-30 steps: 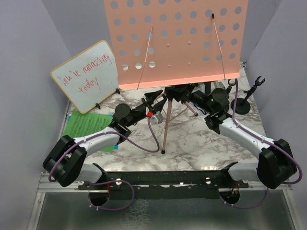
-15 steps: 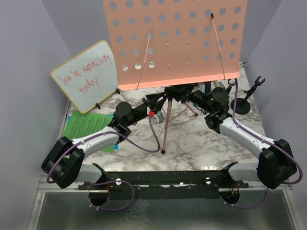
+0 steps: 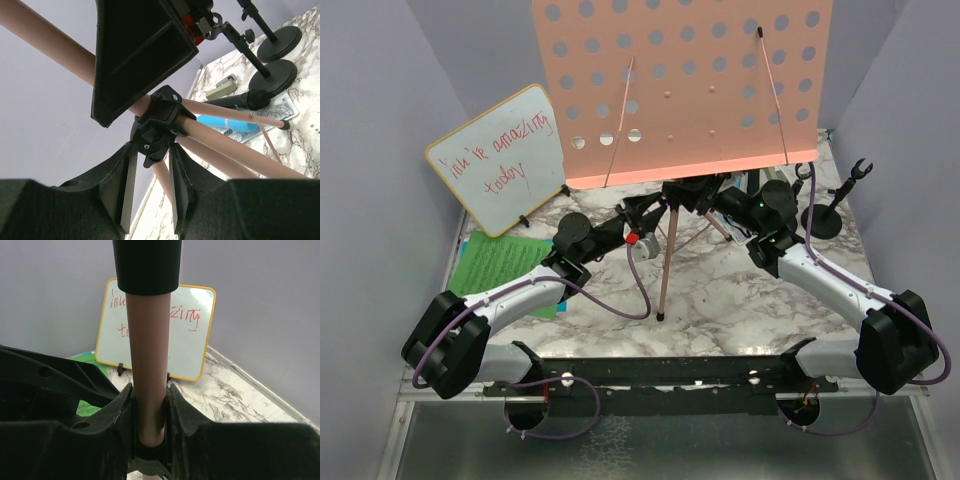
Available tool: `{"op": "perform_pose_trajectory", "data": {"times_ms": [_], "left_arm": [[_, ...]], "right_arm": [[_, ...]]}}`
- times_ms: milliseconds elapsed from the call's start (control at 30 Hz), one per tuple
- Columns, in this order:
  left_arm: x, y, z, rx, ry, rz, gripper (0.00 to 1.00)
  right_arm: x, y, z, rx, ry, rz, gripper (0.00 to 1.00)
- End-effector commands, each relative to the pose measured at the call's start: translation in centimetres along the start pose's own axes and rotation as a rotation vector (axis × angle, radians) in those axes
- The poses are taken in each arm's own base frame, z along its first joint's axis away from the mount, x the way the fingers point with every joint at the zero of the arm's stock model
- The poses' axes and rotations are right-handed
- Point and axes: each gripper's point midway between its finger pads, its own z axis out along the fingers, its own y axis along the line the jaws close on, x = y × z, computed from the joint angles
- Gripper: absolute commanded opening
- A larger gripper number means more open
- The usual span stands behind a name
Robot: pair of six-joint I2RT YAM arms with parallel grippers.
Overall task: Pack up the instrument practice props
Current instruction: Unscrew the knob on the music stand.
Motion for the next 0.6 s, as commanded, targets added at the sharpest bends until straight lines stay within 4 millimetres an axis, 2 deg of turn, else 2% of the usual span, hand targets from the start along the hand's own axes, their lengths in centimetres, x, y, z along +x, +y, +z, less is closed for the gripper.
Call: {"op": "perform_pose_trajectory", "data": {"times_ms": [0,133,233,567], "left_arm": [[-1.5,0.4,0.5,0.015,-0.052,-0.012,0.35],[-0.8,0.0,0.7,0.020,-0.034,-0.036,0.23],[-0.7,0.0,0.8,0.012,-0.025,-0.091,0.02],[0.1,-0.2,1.2,-0.059,0.022,-0.504,0.00]], "right_arm": [[2.4,0.7,0.1,-0.042,0.084,0.017,0.01],[2.5,0.7,0.0,-0.042,0.088,0.016,0.01],[2.6,0.6,-0.2,-0.036,0.092,0.014,0.01],[3.9,1.0,-1.2,-0.024,0.108,0.031,0.01]]}}
